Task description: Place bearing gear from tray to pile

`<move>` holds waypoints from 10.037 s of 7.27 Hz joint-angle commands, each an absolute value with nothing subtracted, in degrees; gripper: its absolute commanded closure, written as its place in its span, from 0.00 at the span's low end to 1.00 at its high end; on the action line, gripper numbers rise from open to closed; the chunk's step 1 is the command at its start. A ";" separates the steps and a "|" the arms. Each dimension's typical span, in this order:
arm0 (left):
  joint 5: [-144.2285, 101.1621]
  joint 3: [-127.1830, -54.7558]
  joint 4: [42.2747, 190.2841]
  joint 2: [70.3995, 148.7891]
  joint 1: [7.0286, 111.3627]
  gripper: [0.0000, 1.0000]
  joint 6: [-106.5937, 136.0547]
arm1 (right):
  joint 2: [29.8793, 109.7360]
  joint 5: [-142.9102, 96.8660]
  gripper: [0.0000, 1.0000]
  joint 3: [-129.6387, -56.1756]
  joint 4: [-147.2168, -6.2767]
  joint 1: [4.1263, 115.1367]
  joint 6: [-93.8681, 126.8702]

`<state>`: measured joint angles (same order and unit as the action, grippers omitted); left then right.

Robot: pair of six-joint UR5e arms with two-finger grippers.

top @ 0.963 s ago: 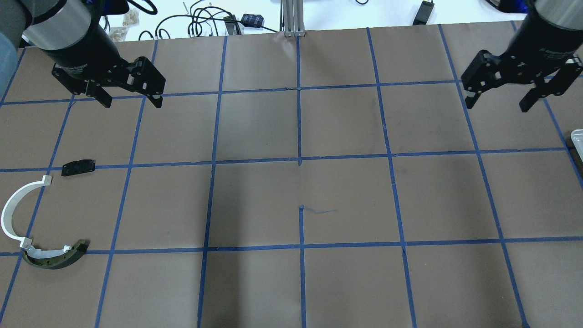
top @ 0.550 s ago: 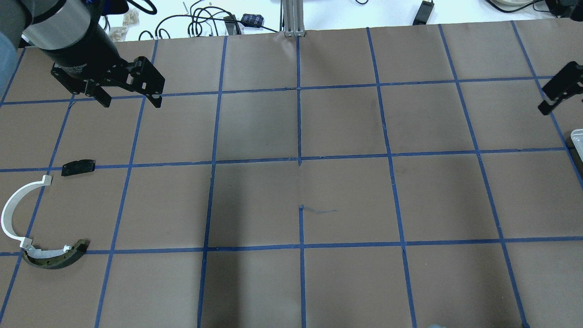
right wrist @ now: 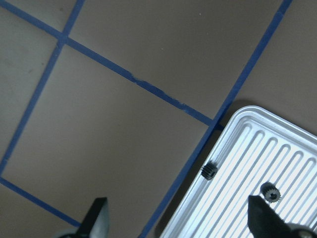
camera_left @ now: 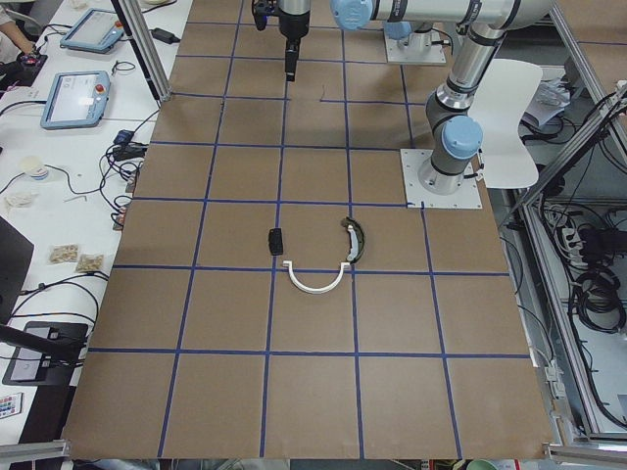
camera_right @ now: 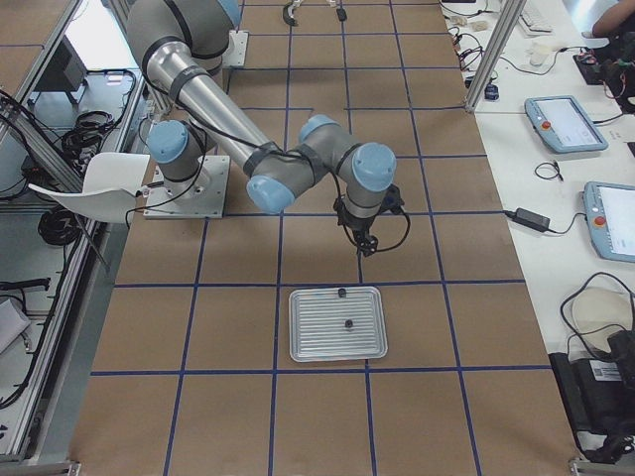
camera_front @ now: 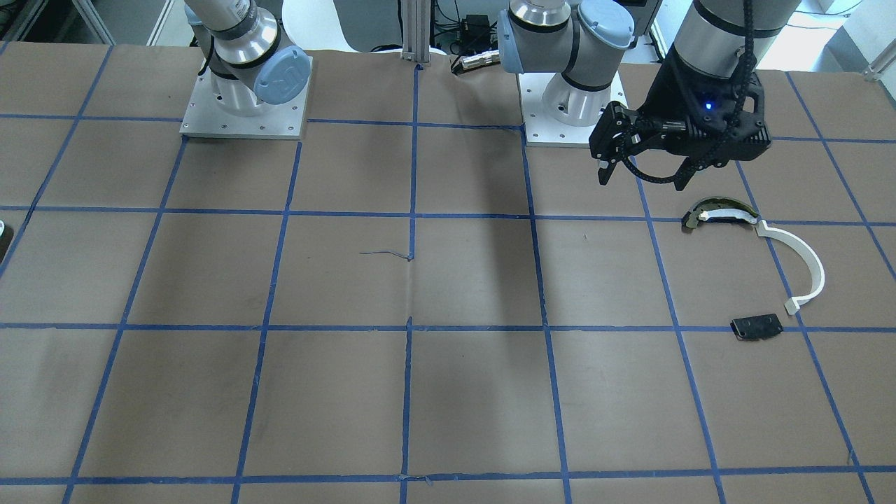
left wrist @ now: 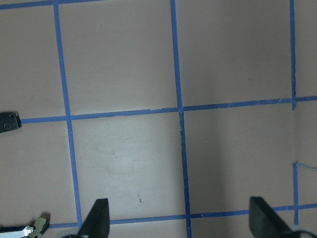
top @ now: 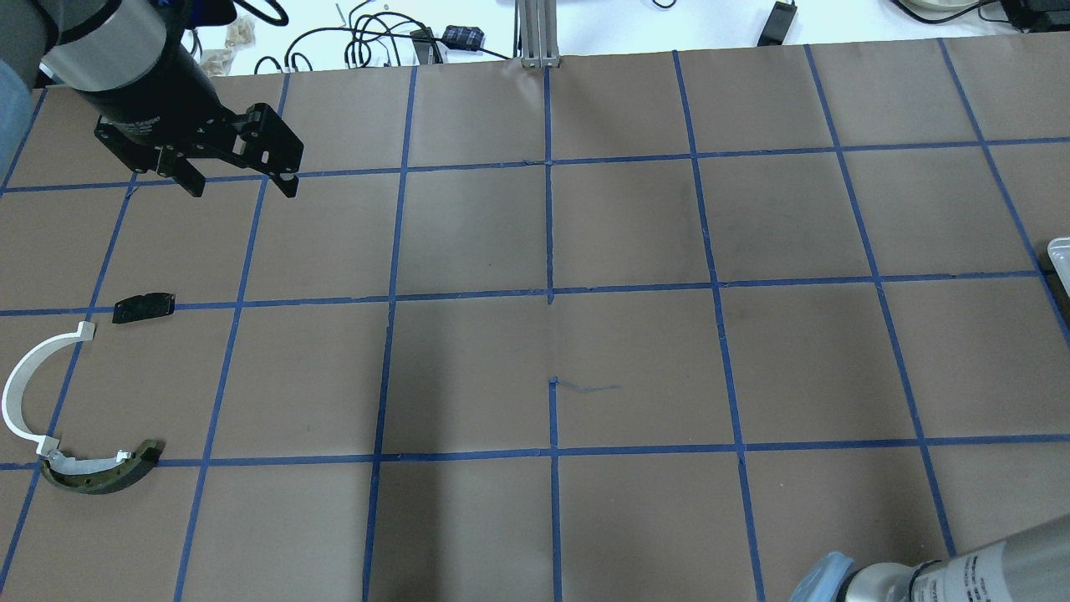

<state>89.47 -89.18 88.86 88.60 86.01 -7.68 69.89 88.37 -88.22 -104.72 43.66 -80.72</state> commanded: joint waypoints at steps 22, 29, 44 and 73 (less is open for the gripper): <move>89.38 -89.12 88.86 88.59 85.96 0.00 -7.65 | 56.94 90.97 1.00 -87.28 -108.63 39.11 -117.51; 89.38 -89.12 88.86 88.59 85.96 0.00 -7.73 | 77.58 83.44 1.00 -96.30 -91.14 64.00 -64.98; 88.95 -90.17 89.21 89.99 86.57 0.00 -6.69 | 66.15 76.90 0.01 -100.46 -127.18 109.45 20.58; 92.81 -102.39 63.49 106.48 94.55 1.00 4.36 | 52.63 98.79 1.00 -81.12 -119.27 40.25 -40.01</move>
<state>92.46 -102.06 56.61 111.34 102.14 10.72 50.89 99.17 -81.36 -119.66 40.05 -41.28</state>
